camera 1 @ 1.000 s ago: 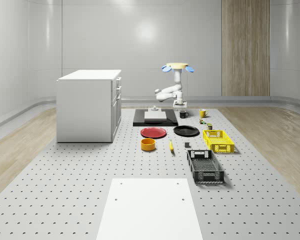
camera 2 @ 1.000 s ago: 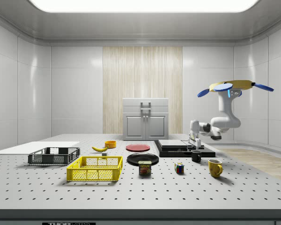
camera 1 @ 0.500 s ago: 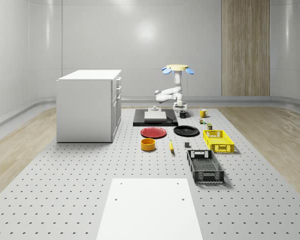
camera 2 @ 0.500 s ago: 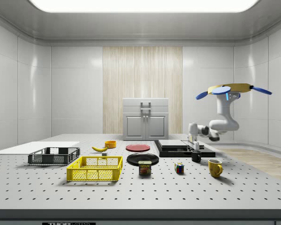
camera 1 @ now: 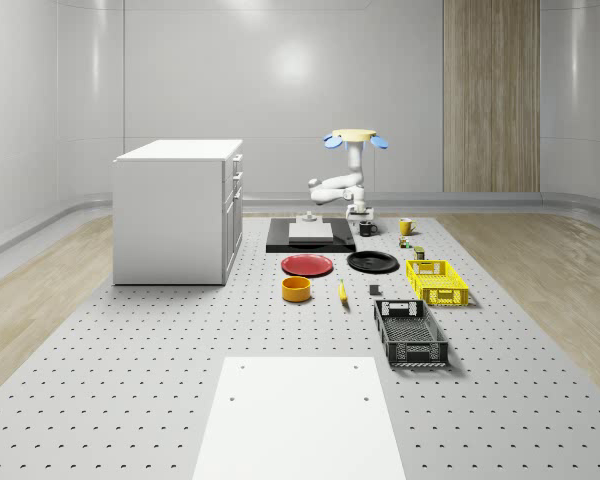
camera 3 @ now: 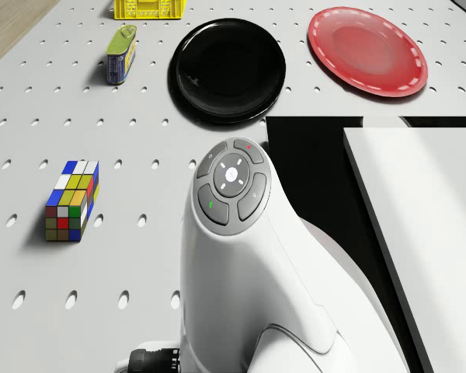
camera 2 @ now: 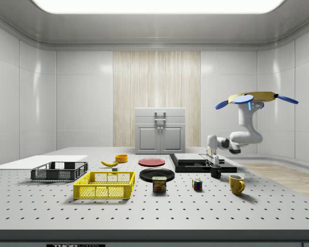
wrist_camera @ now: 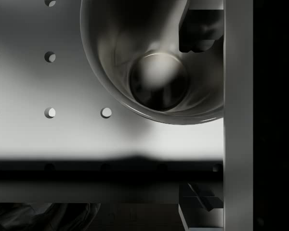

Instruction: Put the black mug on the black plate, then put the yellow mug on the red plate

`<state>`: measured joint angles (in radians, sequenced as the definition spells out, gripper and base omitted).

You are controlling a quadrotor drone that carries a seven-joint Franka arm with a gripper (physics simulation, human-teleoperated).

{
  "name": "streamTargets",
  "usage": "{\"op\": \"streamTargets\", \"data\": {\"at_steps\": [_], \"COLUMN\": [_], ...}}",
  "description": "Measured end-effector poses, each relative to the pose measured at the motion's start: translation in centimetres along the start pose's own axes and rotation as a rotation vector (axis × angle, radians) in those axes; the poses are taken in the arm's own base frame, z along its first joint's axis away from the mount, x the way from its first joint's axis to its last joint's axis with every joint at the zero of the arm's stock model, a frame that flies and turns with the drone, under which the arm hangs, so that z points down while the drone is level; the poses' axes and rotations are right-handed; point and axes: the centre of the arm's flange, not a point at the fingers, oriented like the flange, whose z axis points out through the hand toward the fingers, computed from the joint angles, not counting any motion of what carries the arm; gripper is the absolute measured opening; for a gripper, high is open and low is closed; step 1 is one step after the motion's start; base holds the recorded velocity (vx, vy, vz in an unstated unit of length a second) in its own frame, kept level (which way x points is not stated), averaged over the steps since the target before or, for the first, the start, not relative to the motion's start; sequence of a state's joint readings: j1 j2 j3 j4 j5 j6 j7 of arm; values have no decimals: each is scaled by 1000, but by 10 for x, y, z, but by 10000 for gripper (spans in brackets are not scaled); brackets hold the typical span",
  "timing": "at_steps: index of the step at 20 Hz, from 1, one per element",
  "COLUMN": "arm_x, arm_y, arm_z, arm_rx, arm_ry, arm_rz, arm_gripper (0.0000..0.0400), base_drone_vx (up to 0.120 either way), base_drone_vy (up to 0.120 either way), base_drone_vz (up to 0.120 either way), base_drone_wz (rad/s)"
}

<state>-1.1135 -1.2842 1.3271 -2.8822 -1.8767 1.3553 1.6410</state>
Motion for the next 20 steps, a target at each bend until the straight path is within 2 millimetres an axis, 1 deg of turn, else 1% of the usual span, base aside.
{"op": "streamTargets", "data": {"at_steps": [2,3,8,9,10,11,12,13,14,16,20], "arm_x": [0,0,0,0,0,0,0,0,0,0,0], "arm_y": [0,0,0,0,0,0,0,0,0,0,0], "arm_z": [0,0,0,0,0,0,0,0,0,0,0], "arm_rx": [0,0,0,0,0,0,0,0,0,0,0], "arm_ry": [0,0,0,0,0,0,0,0,0,0,0], "arm_rz": [0,0,0,0,0,0,0,0,0,0,0], "arm_gripper": [400,400,400,376,315,268,231,202,179,148,118], "base_drone_vx": [0,-80,0,0,0,0,0,0,0,0,0], "base_drone_vy": [0,0,0,0,0,0,0,0,0,0,0], "base_drone_vz": [0,0,0,0,0,0,0,0,0,0,0], "base_drone_wz": [0,0,0,0,0,0,0,0,0,0,0]}}
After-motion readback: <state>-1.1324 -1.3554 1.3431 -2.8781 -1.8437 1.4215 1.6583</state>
